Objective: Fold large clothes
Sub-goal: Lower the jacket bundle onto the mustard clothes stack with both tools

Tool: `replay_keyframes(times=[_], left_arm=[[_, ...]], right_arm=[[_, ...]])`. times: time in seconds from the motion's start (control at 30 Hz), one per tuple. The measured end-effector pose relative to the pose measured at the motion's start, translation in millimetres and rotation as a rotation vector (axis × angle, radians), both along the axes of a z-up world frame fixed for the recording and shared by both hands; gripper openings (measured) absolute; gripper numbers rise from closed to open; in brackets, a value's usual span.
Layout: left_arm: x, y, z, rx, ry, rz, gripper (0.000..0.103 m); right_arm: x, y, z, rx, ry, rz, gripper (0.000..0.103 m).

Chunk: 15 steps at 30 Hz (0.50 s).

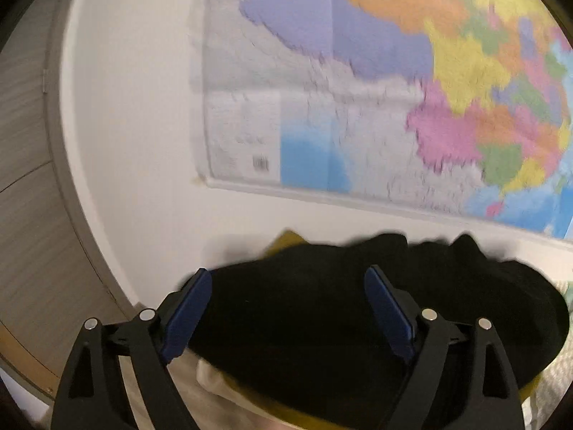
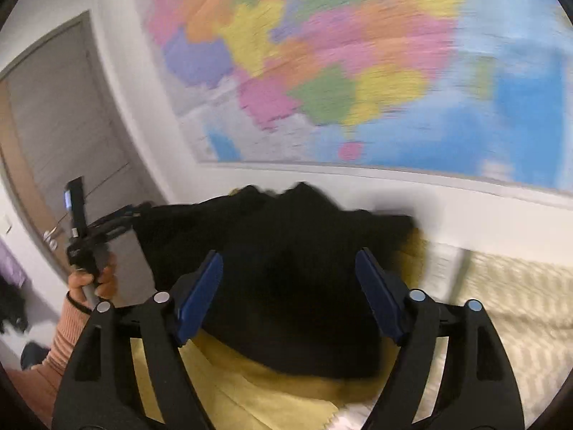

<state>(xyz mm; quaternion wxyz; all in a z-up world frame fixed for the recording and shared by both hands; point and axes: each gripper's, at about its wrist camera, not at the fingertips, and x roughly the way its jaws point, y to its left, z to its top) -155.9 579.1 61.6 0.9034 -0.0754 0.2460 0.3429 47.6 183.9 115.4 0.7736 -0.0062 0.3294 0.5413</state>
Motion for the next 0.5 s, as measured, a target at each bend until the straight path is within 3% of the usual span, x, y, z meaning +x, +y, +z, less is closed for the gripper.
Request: replay_keyframes(times=[0.13,0.23,0.4,0.5], left_arm=[[23.6,33.8,-41.8,-0.082,0.123,0.065,0.084],[21.4,47.1,-62.0,-0.139,0.139,0.072,0.089],[7.9,24.1,-47.9,-0.064,0.127,0.089,0.090],[-2.8,2.3,-36.8,-0.029,0.075,0.090,0.095]], right_arm=[[8.8,51.1,-28.5,-0.096,0.034,0.051,0.062],[20.5,52.8,-67.7,-0.144,0.106,0.031,0.057],[19.5,30.8,-70.0,-0.110,0.111,0.009,0.063],[10.9,16.9,-62.2,-0.094,0.089,-0.002,0.073]])
